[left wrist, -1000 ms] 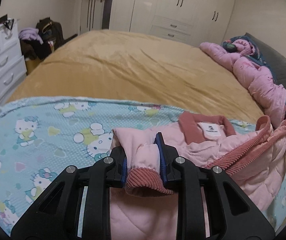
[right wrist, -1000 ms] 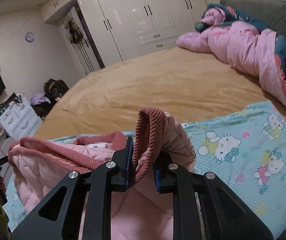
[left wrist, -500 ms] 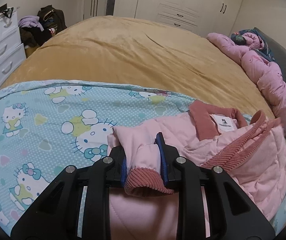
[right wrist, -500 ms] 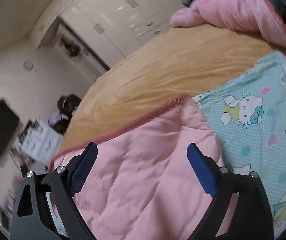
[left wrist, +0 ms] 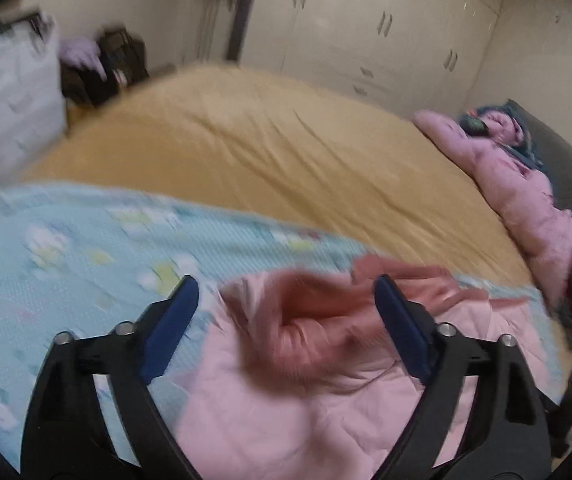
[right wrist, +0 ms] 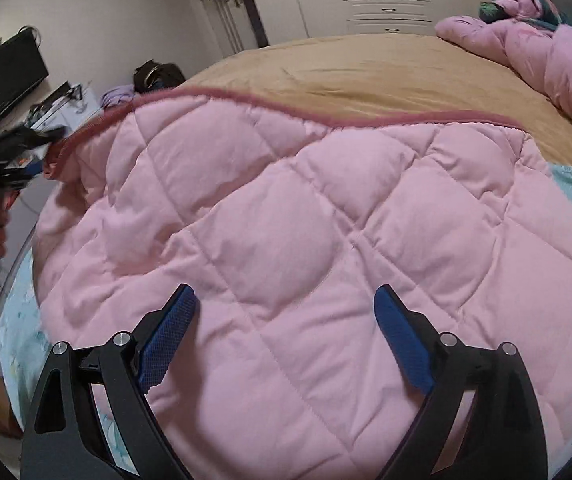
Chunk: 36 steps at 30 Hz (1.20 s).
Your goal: Fold large clothes
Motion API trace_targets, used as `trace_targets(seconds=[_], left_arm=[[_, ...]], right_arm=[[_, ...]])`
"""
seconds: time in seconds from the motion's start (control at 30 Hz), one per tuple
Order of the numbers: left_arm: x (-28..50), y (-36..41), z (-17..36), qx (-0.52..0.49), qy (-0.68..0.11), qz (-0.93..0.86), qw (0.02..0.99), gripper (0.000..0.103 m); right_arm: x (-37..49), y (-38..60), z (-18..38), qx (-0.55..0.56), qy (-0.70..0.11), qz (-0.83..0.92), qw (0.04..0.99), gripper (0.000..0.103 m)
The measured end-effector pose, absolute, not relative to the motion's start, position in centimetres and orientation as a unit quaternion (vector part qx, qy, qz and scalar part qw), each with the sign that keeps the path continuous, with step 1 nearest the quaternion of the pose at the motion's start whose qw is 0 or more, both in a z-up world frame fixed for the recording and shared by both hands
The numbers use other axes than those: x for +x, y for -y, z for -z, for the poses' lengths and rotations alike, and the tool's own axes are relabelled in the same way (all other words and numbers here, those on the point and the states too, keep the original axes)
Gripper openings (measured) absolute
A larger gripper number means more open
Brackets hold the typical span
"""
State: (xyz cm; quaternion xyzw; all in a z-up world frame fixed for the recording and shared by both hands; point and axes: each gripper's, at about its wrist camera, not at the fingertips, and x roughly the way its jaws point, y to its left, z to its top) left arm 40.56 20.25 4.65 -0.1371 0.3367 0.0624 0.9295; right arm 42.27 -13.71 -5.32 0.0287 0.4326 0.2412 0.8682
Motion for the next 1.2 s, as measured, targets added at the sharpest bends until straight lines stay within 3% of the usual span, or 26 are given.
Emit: trace_targets(seconds=[0.1,0.17,0.37,0.6,0.63,0.67,0.73,0.8,0.87,1.03,1.2], left_arm=[[38.8,-19.8,-5.8,-0.140,-0.320,-0.052,0.936,0.084],[36.9,-19.6,-5.5,-0.128,-0.305,-0.070,0.941,0.090],[32.8,-21.6,1.8,-0.170,-0.344,-0.122,0.915,0.093],[34.6,-22.5,6.7,-0.217,-0.390,-0.038,0.894,0.092],[34.7,-22.3,6.8,-0.218,-0.381,-0.034,0.898,0.083],[34.7,-22.3,6.9,-0.220,-0.374,-0.030,0.900,0.061],[35.0,-21.9,7.0,-0.215,-0.369,-0.029,0.904,0.041],[35.0,-21.5,6.4,-0.204,-0.361,-0.035,0.910,0.022],[34.7,-21.6,4.6,-0.197,-0.329,-0.041,0.923,0.016],[35.9,-20.5,-0.6,-0.169,-0.270,-0.038,0.947,0.015],[40.4,-20.0,-0.6,-0.129,-0.293,-0.060,0.946,0.015]], right_arm=[[42.7,14.0,5.0,0.044,-0.433,-0.248,0.866,0.091],[42.5,14.8,4.4,0.055,-0.423,-0.263,0.865,0.089],[42.5,23.2,0.9,0.088,-0.361,-0.199,0.907,0.090],[46.3,29.9,5.1,0.100,-0.425,-0.124,0.891,0.090],[46.6,29.9,5.7,0.109,-0.426,-0.135,0.888,0.087],[46.6,29.9,6.0,0.114,-0.426,-0.145,0.886,0.069],[46.6,29.2,6.9,0.123,-0.418,-0.147,0.888,0.053],[45.8,28.5,5.9,0.122,-0.389,-0.161,0.899,0.026],[45.3,28.3,4.4,0.117,-0.362,-0.164,0.910,0.019],[46.1,27.9,-0.2,0.115,-0.310,-0.162,0.930,0.018],[49.4,28.2,-0.6,0.096,-0.309,-0.136,0.936,0.018]])
